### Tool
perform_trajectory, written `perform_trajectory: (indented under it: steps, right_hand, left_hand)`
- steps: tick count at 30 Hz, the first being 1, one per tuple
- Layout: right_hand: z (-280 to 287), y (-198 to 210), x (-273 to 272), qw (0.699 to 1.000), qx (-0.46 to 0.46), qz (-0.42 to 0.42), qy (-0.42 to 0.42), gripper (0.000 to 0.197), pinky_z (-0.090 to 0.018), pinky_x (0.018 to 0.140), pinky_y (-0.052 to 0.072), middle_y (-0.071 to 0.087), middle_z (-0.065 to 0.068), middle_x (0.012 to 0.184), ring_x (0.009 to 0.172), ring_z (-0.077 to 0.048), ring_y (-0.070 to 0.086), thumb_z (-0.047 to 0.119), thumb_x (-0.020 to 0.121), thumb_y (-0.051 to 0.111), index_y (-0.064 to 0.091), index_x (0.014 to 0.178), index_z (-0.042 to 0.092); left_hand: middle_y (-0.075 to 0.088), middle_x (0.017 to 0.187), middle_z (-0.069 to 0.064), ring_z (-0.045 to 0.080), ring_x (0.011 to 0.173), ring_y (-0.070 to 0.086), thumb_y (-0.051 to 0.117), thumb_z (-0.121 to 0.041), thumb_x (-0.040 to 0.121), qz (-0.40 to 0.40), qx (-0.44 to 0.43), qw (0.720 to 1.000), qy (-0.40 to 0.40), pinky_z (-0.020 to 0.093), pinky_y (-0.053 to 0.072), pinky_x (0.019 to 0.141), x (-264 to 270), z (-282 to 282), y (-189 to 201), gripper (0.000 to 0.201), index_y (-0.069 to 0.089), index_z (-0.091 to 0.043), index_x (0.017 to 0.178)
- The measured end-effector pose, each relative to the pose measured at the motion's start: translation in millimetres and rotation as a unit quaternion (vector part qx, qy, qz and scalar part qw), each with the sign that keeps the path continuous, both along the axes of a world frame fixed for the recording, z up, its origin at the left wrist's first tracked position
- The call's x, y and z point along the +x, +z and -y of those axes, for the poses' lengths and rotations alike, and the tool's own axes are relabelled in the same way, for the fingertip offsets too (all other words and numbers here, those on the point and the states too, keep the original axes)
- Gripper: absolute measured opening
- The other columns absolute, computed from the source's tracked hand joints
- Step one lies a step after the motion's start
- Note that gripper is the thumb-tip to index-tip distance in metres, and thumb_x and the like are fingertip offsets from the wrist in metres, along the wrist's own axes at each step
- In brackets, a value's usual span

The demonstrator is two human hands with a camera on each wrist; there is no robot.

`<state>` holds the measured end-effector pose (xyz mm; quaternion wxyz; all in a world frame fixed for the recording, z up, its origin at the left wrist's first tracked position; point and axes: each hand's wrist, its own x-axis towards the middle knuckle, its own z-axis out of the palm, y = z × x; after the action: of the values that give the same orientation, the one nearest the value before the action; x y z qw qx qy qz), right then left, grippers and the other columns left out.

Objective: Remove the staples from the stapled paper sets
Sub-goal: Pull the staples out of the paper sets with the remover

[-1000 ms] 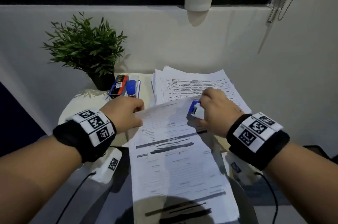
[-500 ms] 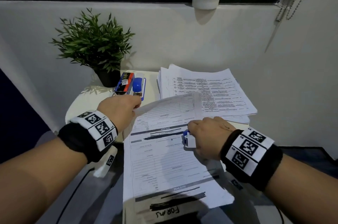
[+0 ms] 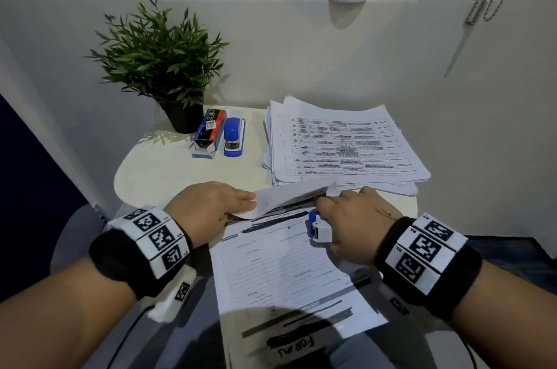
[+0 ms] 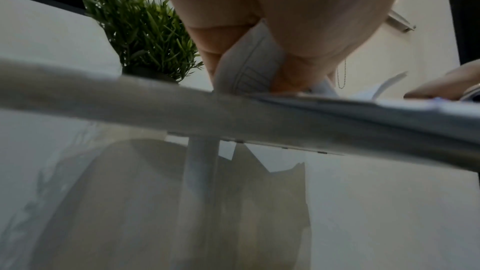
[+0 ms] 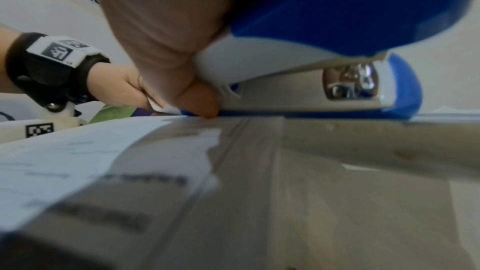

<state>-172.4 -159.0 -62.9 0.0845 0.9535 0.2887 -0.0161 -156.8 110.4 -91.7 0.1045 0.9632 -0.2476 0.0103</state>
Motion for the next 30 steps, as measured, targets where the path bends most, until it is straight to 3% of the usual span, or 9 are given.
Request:
perform_trajectory:
  steps: [5,9,12,15,20,22,25,27,30]
  right_hand:
    - [-1,-1,0,1.000,-0.010,-0.005,-0.003,0.030,-0.035,0.076,0.028,0.060,0.005,0.110,0.099,-0.022,0.053,0.039,0.080,0.054,0.043,0.104,0.024]
    - [0,0,-2,1.000,-0.019,0.000,0.000,0.032,-0.036,0.081,0.031,0.058,0.005,0.113,0.102,-0.022,0.052,0.041,0.083,0.052,0.043,0.109,0.023]
    - [1,-2,-3,1.000,-0.020,0.000,0.003,0.034,-0.035,0.079,0.028,0.056,0.006,0.116,0.104,-0.021,0.051,0.044,0.085,0.052,0.041,0.111,0.024]
    - [6,-1,-4,1.000,-0.028,-0.007,-0.005,0.045,-0.035,0.087,0.030,0.056,0.008,0.120,0.107,-0.019,0.051,0.047,0.083,0.055,0.042,0.119,0.025]
    - [21,5,-4,0.978,0.187,0.063,-0.070,0.037,-0.036,0.082,0.035,0.060,-0.001,0.093,0.089,-0.027,0.059,0.033,0.068,0.047,0.054,0.099,0.015]
    - [20,11,-8,0.957,0.250,0.143,-0.029,0.039,-0.039,0.081,0.037,0.062,-0.007,0.103,0.096,-0.030,0.057,0.024,0.060,0.045,0.054,0.097,0.012]
    - [-2,20,-15,0.970,0.155,0.177,0.065,0.040,-0.049,0.098,0.032,0.058,-0.011,0.128,0.120,-0.032,0.049,0.016,0.056,0.052,0.058,0.096,0.012]
    - [-15,13,-20,0.983,0.081,0.132,0.098,0.037,-0.056,0.105,0.030,0.063,-0.007,0.123,0.118,-0.029,0.057,0.012,0.057,0.055,0.066,0.093,0.013]
    - [-14,2,-20,0.997,-0.003,0.055,0.060,0.046,-0.066,0.097,0.030,0.068,-0.001,0.116,0.108,-0.021,0.065,0.010,0.048,0.073,0.071,0.094,0.014]
  left_hand:
    - [0.071,0.105,-0.011,0.013,0.087,0.070,0.075,0.007,0.053,0.101,-0.020,0.993,-0.053,0.026,0.051,0.075,-7,-3,-13,0.058,0.074,-0.027,0.099]
    - [0.071,0.104,-0.011,0.014,0.086,0.071,0.074,0.008,0.049,0.111,-0.011,0.992,-0.055,0.029,0.049,0.077,-6,-3,-18,0.061,0.075,-0.027,0.098]
    - [0.068,0.113,-0.010,0.016,0.097,0.067,0.072,0.012,0.057,0.091,-0.014,0.995,-0.033,0.029,0.041,0.089,-7,-2,-17,0.062,0.072,-0.024,0.107]
    - [0.046,0.134,-0.023,0.011,0.125,0.043,0.050,0.005,0.086,0.010,-0.031,0.999,0.013,0.014,0.020,0.101,-6,-3,-11,0.056,0.055,-0.033,0.128]
    - [0.037,0.143,-0.023,0.016,0.116,0.037,0.046,-0.005,0.092,0.002,0.002,1.000,0.029,0.019,0.031,0.094,-4,-1,-6,0.056,0.049,-0.046,0.129]
    - [0.046,0.139,-0.018,0.021,0.105,0.044,0.059,-0.004,0.084,0.030,0.013,0.999,0.009,0.024,0.037,0.084,-7,1,-5,0.058,0.055,-0.044,0.124]
    - [0.067,0.114,-0.011,0.018,0.074,0.051,0.082,0.001,0.050,0.084,0.042,0.995,-0.033,0.026,0.039,0.058,-9,5,-8,0.069,0.070,-0.041,0.103]
    - [0.069,0.109,-0.012,0.012,0.071,0.040,0.082,0.002,0.042,0.088,0.031,0.995,-0.033,0.024,0.036,0.056,-9,7,-11,0.072,0.071,-0.041,0.099]
    - [0.069,0.108,-0.013,0.009,0.070,0.041,0.084,0.001,0.034,0.088,0.041,0.995,-0.027,0.021,0.035,0.057,-11,6,-13,0.077,0.072,-0.042,0.097]
